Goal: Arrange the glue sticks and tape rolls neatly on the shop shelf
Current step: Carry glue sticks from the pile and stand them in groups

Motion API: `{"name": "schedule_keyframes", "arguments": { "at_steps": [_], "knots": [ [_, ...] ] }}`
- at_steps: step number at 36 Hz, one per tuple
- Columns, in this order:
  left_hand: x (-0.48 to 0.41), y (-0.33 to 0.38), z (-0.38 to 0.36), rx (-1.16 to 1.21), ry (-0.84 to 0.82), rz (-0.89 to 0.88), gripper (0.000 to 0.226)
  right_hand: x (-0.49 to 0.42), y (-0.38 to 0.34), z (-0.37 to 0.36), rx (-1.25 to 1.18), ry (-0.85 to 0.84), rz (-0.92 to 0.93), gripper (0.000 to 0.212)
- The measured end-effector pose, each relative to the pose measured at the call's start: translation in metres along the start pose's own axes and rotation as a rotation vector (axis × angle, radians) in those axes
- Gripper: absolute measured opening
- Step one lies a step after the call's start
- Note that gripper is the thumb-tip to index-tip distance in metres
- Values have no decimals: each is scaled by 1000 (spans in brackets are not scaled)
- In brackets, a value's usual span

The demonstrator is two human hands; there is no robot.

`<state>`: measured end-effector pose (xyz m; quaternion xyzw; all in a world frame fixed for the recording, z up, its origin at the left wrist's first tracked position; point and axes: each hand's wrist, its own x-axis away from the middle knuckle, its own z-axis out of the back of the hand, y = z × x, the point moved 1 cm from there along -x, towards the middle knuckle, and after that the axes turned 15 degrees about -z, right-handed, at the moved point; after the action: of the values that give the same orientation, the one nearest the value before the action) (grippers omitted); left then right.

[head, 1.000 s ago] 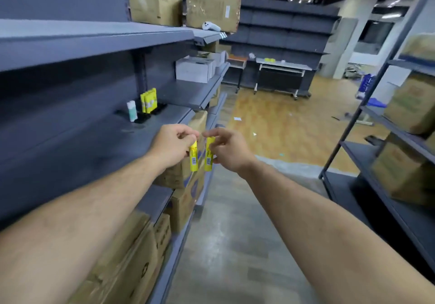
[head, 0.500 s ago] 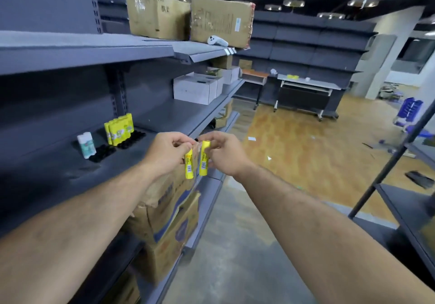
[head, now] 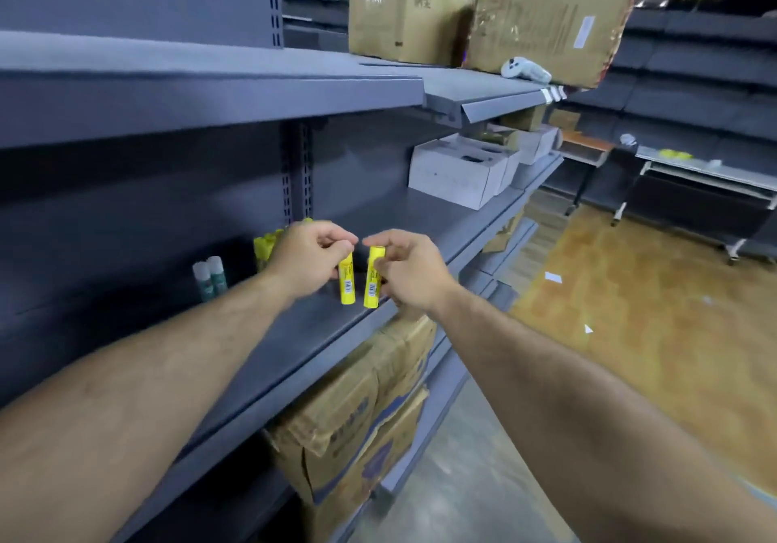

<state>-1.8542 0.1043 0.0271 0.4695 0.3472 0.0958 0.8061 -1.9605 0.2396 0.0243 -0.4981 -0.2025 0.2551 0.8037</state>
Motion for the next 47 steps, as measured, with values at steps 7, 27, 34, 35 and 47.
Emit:
{"name": "schedule_keyframes", "arguments": {
  "at_steps": [7, 27, 34, 35, 47],
  "knots": [
    [-48, -40, 24, -91, 95, 52, 14, -76, -11, -21, -22, -58, 18, 37],
    [-107, -100, 11, -622, 136, 119, 17, -241, -16, -41, -8, -412, 150, 43],
    [-97, -98, 4, -761, 168, 113, 11, -253, -20, -43, -5, -591, 152, 34],
    [-96, -99, 3, -790, 160, 106, 12, -253, -20, -43, -6, -609, 157, 34],
    [-100, -108, 1, -996, 98, 40, 9, -261, -17, -46, -19, -677, 193, 35]
  ]
}}
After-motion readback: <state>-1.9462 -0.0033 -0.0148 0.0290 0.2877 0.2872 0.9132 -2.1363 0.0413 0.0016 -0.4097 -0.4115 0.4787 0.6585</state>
